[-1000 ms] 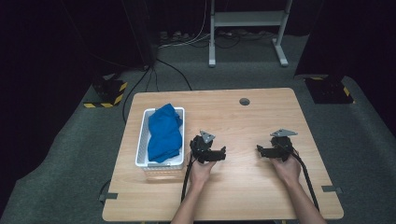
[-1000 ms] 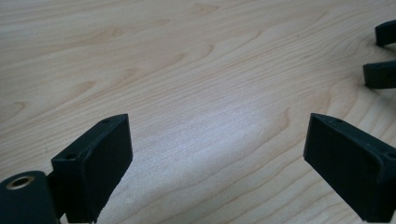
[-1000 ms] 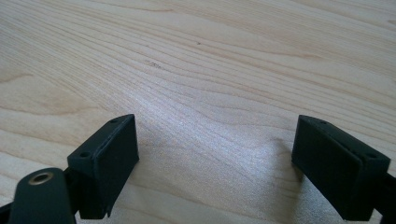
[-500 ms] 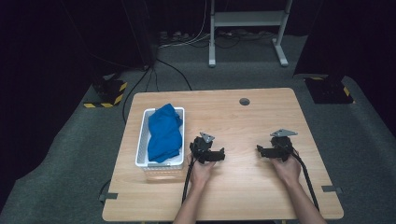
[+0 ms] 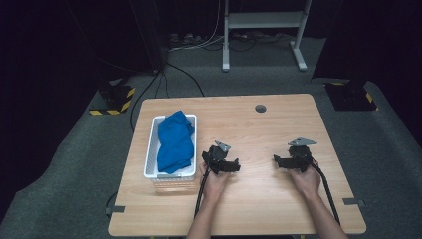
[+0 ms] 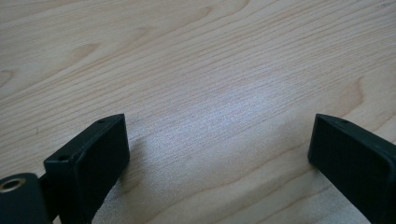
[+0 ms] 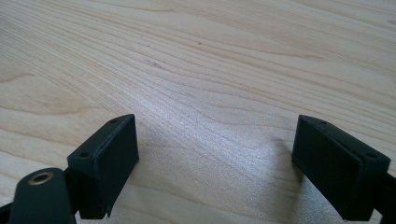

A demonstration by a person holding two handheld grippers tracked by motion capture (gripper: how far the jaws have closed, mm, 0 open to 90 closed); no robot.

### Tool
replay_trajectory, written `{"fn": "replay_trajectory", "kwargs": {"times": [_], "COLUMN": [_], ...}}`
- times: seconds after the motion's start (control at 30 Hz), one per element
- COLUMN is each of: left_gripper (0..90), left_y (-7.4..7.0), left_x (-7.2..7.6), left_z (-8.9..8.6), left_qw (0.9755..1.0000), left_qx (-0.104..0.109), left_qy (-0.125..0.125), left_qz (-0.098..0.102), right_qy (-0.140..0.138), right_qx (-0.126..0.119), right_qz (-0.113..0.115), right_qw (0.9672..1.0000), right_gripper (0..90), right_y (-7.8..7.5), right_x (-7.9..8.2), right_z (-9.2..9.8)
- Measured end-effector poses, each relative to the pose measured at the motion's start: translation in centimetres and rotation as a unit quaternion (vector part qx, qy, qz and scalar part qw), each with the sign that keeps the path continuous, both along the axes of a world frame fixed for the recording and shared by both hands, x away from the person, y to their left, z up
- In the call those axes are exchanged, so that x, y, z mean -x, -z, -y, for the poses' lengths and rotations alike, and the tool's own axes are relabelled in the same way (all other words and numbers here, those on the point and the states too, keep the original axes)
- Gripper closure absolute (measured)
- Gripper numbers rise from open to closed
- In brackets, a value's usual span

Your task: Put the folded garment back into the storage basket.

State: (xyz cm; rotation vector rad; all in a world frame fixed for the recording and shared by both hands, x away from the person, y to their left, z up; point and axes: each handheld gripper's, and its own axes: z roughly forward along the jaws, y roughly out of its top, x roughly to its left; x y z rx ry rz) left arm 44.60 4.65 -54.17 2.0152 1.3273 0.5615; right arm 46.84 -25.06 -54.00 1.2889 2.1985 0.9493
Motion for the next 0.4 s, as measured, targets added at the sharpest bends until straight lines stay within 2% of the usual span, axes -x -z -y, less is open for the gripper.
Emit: {"fn": "replay_trajectory", "kwargs": {"times": [0.4], "left_gripper": [4.6], "left_y": [0.01], "left_x": [0.02], "left_z": [0.02], "left_qw": [1.0], "left_qx": [0.0], "left_qy": [0.004], "left_qz": [-0.001], "right_qy": [0.0], "right_qx": [0.0], "right_qz": [0.0], "right_qw": [1.0], "right_gripper": [14.2], "right_y": [0.0], "right_x": [0.0], "right_z": [-0.01]}}
